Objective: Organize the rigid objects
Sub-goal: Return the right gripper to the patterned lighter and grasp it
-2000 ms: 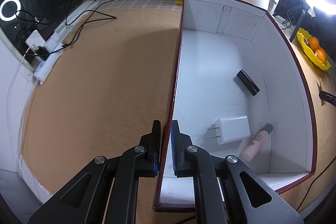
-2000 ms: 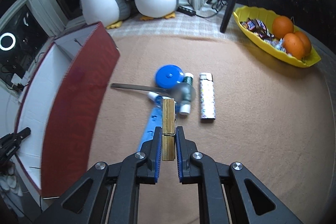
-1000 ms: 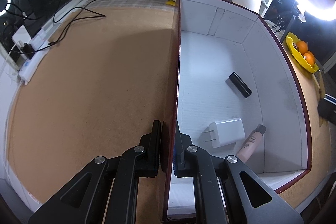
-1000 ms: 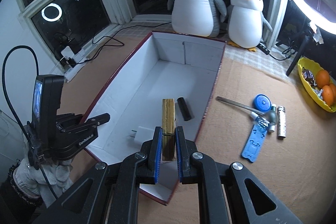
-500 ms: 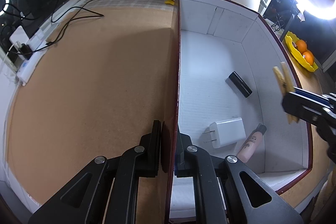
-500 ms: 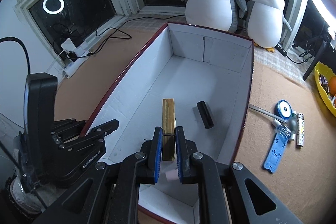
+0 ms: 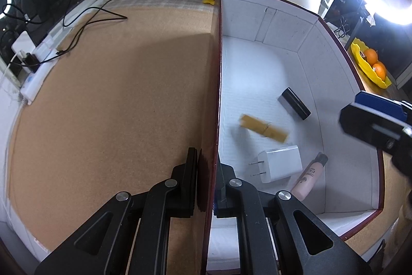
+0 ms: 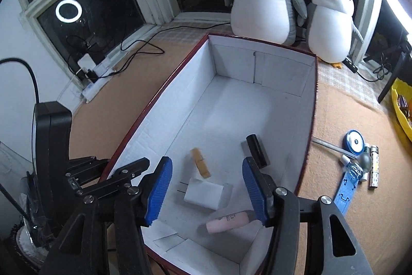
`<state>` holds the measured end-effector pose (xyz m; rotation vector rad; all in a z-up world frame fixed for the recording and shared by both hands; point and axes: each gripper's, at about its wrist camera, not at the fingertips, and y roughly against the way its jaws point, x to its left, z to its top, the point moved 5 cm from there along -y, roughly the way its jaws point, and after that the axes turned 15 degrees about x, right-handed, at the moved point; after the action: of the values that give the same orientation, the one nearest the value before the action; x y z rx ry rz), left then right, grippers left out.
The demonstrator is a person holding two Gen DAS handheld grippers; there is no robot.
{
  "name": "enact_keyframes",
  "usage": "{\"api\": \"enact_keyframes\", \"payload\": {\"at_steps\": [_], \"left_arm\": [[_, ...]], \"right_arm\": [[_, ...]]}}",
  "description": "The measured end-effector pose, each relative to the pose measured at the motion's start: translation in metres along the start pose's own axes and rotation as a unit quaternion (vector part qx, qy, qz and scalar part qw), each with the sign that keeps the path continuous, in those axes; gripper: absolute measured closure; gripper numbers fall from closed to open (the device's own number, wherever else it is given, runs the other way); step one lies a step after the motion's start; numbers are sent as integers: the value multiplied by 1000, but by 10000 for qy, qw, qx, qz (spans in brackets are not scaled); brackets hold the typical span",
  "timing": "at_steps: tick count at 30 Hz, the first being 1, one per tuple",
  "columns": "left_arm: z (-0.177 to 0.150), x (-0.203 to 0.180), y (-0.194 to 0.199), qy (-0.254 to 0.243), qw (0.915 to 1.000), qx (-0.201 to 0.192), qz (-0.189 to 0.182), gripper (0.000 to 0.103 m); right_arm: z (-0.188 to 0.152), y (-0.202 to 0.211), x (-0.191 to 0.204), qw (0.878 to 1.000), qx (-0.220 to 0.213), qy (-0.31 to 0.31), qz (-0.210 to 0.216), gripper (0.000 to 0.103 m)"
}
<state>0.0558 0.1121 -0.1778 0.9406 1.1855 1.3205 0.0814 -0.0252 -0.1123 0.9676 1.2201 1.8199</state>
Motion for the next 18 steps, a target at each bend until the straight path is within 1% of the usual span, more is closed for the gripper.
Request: {"api": "enact_keyframes", "payload": {"at_steps": [5, 9, 13, 17, 18], "left_arm": [[0, -1, 0, -20, 10000, 25, 54, 95], [0, -3, 0, -48, 9999, 51, 120, 95], [1, -4, 0, -39, 9998, 85, 170, 95], [1, -5, 0, -51, 9996, 120, 235, 95], [1, -5, 0, -47, 9996, 128, 247, 95]], "right_arm": [[-9, 19, -28, 9989, -200, -381, 203, 50], [-22, 36, -65, 9961, -383, -768, 189, 50], [-39, 51, -117, 9900, -516, -1313, 15, 50], [-51, 53, -164, 9839, -481, -1704, -248, 50], [-55, 52, -178, 9818, -457, -1803, -371, 50]]}}
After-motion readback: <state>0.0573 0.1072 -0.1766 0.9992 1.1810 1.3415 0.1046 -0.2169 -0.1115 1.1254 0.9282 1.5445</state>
